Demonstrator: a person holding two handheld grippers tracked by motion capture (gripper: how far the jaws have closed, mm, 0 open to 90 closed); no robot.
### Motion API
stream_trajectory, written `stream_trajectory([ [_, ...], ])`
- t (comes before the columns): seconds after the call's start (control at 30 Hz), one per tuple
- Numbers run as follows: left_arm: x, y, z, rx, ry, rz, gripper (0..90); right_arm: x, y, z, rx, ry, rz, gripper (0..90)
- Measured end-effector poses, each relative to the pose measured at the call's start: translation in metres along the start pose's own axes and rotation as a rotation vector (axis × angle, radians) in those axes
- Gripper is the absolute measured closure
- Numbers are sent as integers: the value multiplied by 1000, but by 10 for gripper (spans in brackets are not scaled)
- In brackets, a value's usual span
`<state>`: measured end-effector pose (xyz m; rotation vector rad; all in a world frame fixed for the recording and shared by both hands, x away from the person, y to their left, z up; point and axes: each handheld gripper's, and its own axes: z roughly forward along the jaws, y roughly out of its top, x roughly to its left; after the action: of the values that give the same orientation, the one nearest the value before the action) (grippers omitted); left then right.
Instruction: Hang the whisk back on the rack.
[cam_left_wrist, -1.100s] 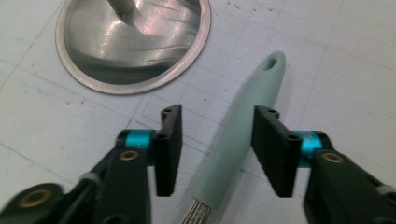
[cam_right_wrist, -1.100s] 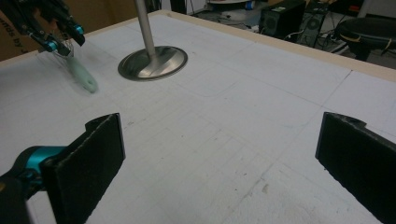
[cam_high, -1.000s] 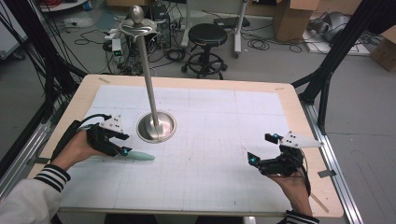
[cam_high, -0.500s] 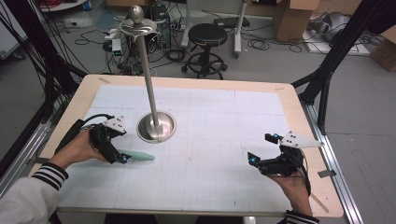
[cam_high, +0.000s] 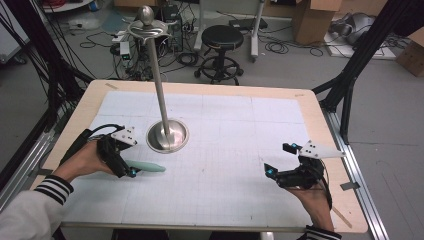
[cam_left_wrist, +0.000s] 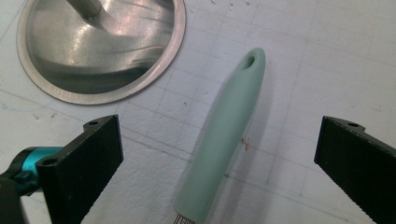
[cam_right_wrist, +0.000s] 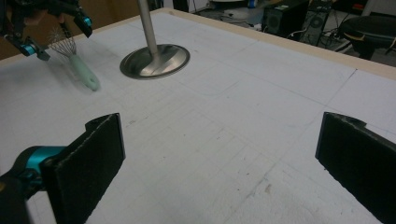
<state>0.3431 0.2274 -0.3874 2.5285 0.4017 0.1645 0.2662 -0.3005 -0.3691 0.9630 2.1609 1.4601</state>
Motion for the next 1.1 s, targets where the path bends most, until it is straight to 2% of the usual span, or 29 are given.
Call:
stream_trajectory([
  [0.23,-2,3,10,56,-14,56,41,-1,-1,-1,1,-1,3,3],
  [0.33,-2,3,15,67,-26,57,92,-1,-1,0,2,-2,3,3],
  [0.5,0,4,22,95,-38,59,123,-1,-1,0,1,-1,5,3],
  [0.67,-1,5,27,118,-54,54,216,-1,-1,0,4,3,7,3],
  [0.73,0,6,29,129,-73,62,252,-1,-1,1,3,4,7,3],
  [0.8,-1,6,32,144,-63,63,294,-1,-2,1,5,3,9,3],
  [0.87,-1,7,34,159,-68,79,357,-2,-2,1,3,3,9,3],
  [1.03,0,6,38,191,-78,69,405,-3,-2,1,0,1,8,3],
  [1.1,0,7,38,200,-88,76,467,-2,-2,1,3,2,12,3],
])
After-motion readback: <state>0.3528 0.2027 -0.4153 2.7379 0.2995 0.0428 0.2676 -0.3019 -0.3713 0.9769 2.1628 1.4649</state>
